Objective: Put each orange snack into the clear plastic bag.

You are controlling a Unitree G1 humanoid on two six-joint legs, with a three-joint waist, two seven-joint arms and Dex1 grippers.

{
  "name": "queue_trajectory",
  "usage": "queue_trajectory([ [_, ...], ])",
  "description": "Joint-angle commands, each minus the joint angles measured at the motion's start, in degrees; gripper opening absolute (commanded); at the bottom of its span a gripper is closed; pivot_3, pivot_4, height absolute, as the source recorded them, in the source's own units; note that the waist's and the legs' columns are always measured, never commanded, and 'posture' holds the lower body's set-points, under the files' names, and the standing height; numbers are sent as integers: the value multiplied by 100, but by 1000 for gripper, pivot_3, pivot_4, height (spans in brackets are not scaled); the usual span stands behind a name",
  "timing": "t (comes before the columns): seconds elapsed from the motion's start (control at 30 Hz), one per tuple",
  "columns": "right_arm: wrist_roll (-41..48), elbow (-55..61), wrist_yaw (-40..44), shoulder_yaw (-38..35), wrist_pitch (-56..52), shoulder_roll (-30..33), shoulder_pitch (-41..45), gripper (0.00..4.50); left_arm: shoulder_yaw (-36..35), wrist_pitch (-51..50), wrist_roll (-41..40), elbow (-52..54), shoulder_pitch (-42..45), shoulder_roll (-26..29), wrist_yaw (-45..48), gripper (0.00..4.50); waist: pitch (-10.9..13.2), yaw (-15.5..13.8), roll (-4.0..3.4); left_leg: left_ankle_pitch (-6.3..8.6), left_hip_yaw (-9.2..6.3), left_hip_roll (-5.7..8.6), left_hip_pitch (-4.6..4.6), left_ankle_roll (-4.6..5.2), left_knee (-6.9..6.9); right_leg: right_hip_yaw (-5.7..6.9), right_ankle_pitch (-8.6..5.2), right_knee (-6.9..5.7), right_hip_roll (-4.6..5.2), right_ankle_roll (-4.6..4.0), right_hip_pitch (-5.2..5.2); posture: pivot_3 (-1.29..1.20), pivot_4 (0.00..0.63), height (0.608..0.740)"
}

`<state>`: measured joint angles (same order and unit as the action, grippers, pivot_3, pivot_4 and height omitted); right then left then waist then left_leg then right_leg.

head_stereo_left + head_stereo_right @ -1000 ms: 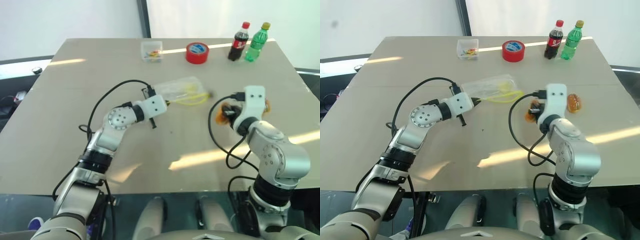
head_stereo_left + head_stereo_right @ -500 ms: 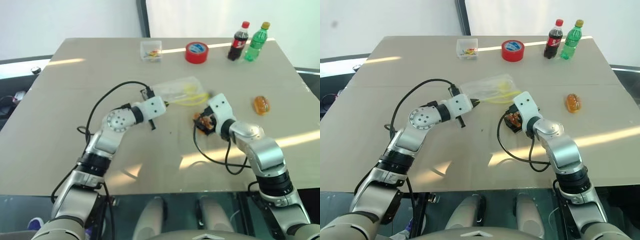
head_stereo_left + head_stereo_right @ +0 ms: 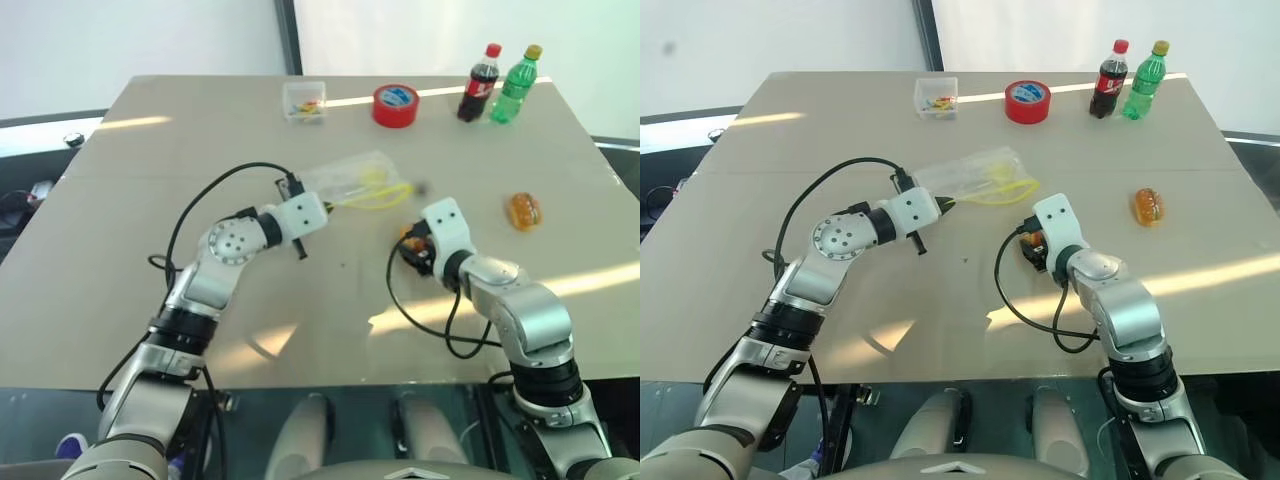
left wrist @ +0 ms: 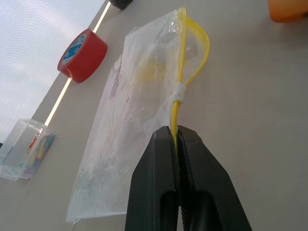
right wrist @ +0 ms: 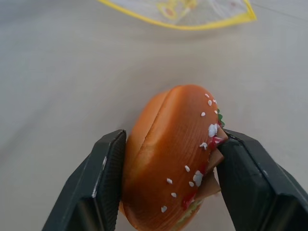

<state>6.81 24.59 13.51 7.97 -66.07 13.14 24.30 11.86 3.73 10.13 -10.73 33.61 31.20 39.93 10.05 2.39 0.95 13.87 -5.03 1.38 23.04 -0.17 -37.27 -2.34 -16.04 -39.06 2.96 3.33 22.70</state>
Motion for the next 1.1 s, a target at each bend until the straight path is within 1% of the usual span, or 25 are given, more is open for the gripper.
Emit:
queue_trajectory([
  [0.03,-16,224,-94,-129,205,-11,89,3143,-96,106,-33,112,119,61,12,0,0,2,0,0,0,0,0,0,0,0,0,-1,-1,0,0,0,150,740],
  [0.1,-111,324,-34,69,497,162,114,3143,-100,111,-35,113,119,66,14,0,0,-3,0,0,0,0,0,0,0,0,0,-1,-1,0,0,0,150,740],
  [0.17,-80,393,3,156,433,214,82,3143,-94,110,-29,123,117,60,10,0,0,-4,0,0,0,0,1,0,0,0,0,0,0,0,1,0,150,740],
  [0.37,-259,17,-47,435,515,392,-144,3143,-72,102,-15,122,131,20,-17,0,0,-5,0,0,0,0,2,0,0,0,0,1,0,0,0,0,150,740],
  [0.4,-299,-18,-55,458,567,427,-148,2586,-73,100,-16,124,130,18,-16,0,0,-6,0,0,1,1,1,0,0,0,0,1,0,0,0,0,150,740],
  [0.43,-339,-31,-59,483,602,465,-150,2253,-79,93,-24,132,125,23,-11,0,0,-5,0,0,1,0,1,0,-1,0,0,0,0,0,0,0,150,740],
  [0.5,-372,-10,-35,505,660,546,-155,1380,-87,81,-29,146,116,29,-5,0,0,-5,0,0,0,0,-1,0,-1,0,0,-1,-1,0,-1,0,150,740],
  [0.53,-371,11,-23,493,693,572,-153,1072,-90,75,-31,152,114,29,-5,0,0,-5,0,0,0,0,-1,0,0,0,0,-1,-1,0,-2,0,150,740],
  [0.57,-353,42,-19,434,771,568,-135,633,-95,67,-39,161,109,26,-6,0,0,-6,1,0,0,0,-2,0,-1,0,0,-1,-1,0,-2,0,150,740],
  [0.6,-323,83,-14,366,852,543,-105,525,-107,57,-57,173,99,25,-2,0,0,-6,1,0,-1,0,-2,0,-2,1,0,-1,-1,0,-4,0,150,740],
  [0.67,-221,192,76,233,1160,490,49,525,-144,61,-121,214,60,19,6,0,0,-7,1,0,-1,0,-1,0,-3,1,0,-1,-1,0,-5,0,150,740],
  [0.83,-68,67,234,108,1320,373,572,525,-178,228,-281,362,-31,33,73,0,0,5,1,0,1,-1,0,0,-2,-2,0,-1,-1,0,0,0,150,740],
  [1.1,-228,-759,506,494,1839,368,961,525,-211,289,-519,600,-114,20,190,0,0,-11,1,0,0,-1,3,0,-2,0,0,2,1,0,0,0,150,740],
])
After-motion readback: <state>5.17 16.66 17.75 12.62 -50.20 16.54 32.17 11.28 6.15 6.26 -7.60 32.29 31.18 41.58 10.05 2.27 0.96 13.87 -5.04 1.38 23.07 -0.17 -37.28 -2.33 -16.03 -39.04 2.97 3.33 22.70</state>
